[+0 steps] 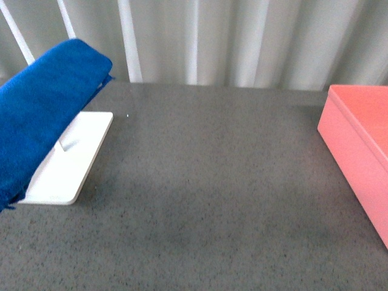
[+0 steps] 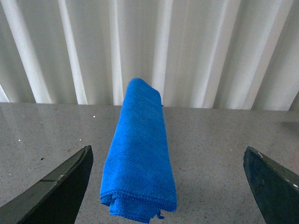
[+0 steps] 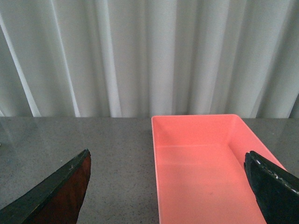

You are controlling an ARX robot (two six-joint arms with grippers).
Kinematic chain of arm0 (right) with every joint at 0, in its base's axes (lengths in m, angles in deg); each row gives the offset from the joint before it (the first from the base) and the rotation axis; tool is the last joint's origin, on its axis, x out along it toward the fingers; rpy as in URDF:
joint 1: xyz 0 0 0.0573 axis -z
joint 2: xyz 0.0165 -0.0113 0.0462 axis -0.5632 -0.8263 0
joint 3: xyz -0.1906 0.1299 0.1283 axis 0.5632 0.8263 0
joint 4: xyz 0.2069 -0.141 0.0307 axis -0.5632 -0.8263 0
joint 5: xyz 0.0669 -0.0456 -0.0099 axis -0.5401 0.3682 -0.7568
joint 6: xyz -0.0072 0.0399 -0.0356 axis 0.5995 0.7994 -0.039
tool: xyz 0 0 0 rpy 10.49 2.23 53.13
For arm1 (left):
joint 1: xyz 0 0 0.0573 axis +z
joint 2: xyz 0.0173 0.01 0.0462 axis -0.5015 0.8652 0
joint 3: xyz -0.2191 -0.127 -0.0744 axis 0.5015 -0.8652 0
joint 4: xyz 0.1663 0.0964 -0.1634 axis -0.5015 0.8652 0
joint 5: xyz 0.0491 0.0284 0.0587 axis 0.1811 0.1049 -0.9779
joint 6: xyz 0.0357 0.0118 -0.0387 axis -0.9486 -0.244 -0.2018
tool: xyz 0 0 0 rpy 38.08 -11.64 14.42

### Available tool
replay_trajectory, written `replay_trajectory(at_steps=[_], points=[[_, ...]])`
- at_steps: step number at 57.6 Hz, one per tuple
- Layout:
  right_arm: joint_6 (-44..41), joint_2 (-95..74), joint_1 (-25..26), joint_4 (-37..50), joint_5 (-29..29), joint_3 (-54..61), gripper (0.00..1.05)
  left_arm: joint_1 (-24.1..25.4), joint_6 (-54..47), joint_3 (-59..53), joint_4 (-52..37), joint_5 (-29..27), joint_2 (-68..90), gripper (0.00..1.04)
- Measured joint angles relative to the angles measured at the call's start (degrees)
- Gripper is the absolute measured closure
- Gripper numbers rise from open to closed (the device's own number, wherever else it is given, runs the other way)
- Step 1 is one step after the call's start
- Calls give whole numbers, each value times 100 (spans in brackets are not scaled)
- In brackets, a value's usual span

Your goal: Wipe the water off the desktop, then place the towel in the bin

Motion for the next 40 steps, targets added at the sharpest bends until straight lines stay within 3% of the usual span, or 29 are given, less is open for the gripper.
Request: replay_trajectory(at_steps=[23,26,27,30,35,40], points=[[2,0,0,0,-2,0,7,-7,4,4,11,-44,11,7],[0,0,0,0,-2,0,7,-326,424,205,645,-986,310,7],[0,0,0,0,-2,0,7,-560,730,376,1056,-1606,590,7],[2,2,0,0,9,0,7,-684,1296,584,1593,-2214,1058,7],[2,0,0,0,2,0,7,-258,1919,800,1088,-1749,1976,7],[2,2,0,0,-2,0,7,369,1993,1357,184,-859,3126,7]])
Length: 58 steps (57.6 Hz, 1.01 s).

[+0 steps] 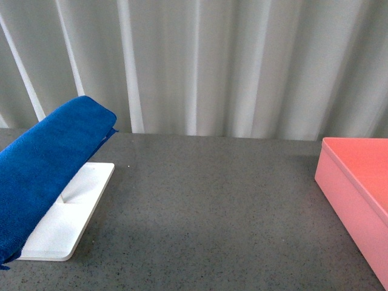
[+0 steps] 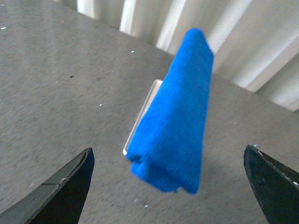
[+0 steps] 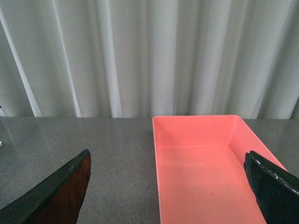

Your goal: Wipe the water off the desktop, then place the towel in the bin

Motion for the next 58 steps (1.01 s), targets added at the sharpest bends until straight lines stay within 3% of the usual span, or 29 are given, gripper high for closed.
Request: replay_trajectory(at_steps=[7,14,27,36,43,58], points=[[0,0,0,0,2,0,7,306,-610,1189,-903,723,1987,7],[0,0,0,0,0,0,7,361,-1300,2542,-542,1375,3587,7],[0,0,0,0,2,0,7,389,-2059,4699,339,1388,5659,7],[0,0,0,0,2,0,7,369,-2498,5606,577,994,6524,7],[0,0,0,0,2,0,7,369,-2765,6041,544,767,6996,7],[0,0,0,0,2,0,7,350,-2726,6349,850,920,7613,7]])
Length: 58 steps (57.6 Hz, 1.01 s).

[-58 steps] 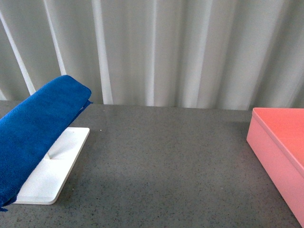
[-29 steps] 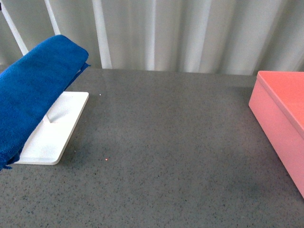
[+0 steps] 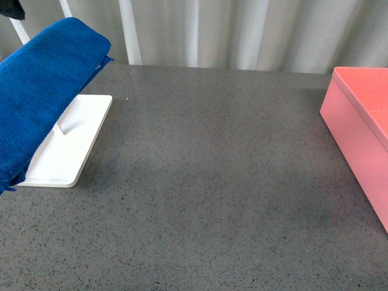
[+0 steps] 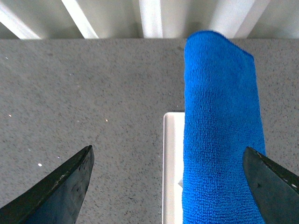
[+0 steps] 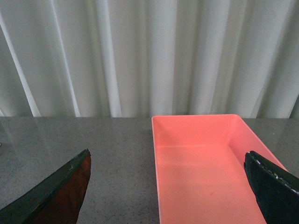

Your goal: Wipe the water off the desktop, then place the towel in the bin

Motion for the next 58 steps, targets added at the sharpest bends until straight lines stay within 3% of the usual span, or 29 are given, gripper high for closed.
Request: replay_trajectory(at_steps=[52,58], points=[[0,0,0,0,0,0,7,-332,197,-256,-330,-22,527,7],[0,0,0,0,0,0,7,-348,203,-297,-402,-33,527,22]])
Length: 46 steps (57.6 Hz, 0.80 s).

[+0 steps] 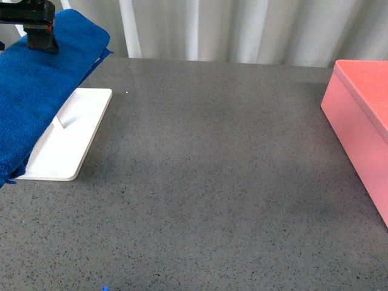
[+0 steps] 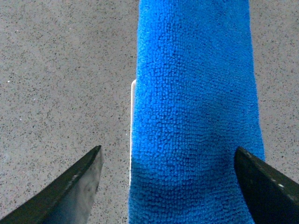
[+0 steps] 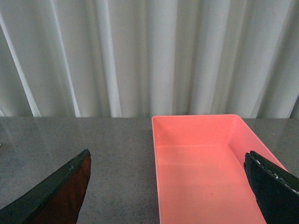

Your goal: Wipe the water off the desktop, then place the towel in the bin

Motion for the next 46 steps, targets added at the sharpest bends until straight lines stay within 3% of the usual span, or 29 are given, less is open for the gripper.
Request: replay_trajectory(at_steps=[13,21,25,46], points=[[0,0,0,0,0,0,7,-7,37,-39,7,105,0,58],[0,0,0,0,0,0,7,4,188,-83,7,295,-37,89],[0,0,0,0,0,0,7,4,223,-120,-9,365,-101,99],[0,0,0,0,0,0,7,103,380,-192,-81,890,-883,101]])
